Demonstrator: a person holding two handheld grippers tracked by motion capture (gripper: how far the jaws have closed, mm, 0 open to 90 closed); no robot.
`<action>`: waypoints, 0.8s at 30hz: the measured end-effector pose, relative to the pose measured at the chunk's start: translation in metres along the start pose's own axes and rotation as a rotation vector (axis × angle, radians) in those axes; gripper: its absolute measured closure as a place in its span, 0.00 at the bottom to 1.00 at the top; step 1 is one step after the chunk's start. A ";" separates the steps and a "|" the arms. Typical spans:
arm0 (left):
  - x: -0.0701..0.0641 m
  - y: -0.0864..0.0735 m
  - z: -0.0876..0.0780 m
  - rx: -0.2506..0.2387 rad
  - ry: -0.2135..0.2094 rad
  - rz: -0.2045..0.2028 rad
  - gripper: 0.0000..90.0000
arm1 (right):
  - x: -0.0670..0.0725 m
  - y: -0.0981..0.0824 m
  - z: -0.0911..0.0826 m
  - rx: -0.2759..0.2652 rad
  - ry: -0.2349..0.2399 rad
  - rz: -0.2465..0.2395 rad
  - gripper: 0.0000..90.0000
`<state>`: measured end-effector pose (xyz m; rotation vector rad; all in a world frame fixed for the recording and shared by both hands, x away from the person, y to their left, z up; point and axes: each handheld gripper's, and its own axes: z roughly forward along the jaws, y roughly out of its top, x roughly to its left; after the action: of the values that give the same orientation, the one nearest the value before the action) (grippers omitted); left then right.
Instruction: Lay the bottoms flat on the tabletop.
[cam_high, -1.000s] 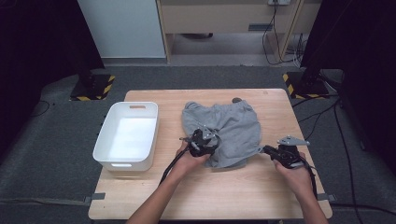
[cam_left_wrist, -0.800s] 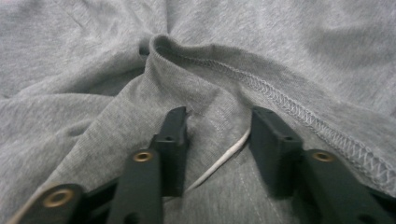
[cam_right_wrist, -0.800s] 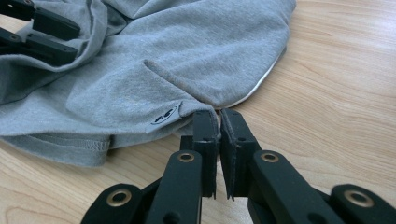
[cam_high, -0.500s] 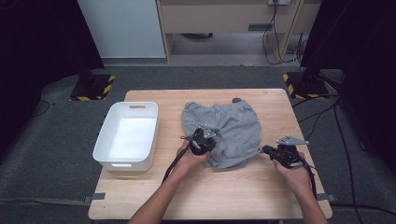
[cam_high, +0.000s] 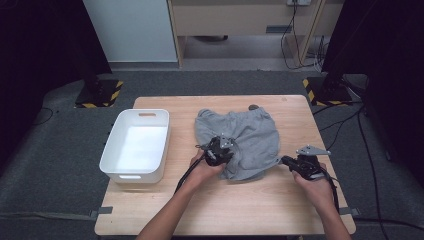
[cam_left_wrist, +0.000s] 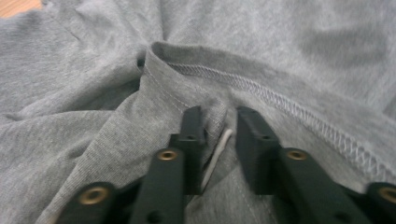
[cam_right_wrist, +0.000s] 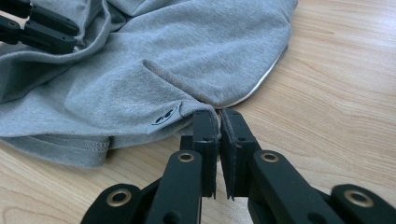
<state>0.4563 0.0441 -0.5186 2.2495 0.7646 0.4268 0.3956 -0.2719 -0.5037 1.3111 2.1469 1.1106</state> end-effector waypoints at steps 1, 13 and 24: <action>0.000 0.000 0.000 -0.009 0.001 -0.007 0.74 | 0.000 0.000 0.000 0.000 0.000 0.000 0.95; 0.001 0.000 0.010 0.009 0.020 -0.035 0.78 | 0.000 0.000 0.001 0.005 0.001 -0.002 0.95; 0.003 0.005 -0.015 -0.012 0.047 -0.003 0.91 | 0.000 0.000 0.002 0.010 0.000 -0.005 0.95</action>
<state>0.4525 0.0513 -0.5045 2.2340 0.7873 0.4829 0.3966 -0.2711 -0.5049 1.3095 2.1571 1.0997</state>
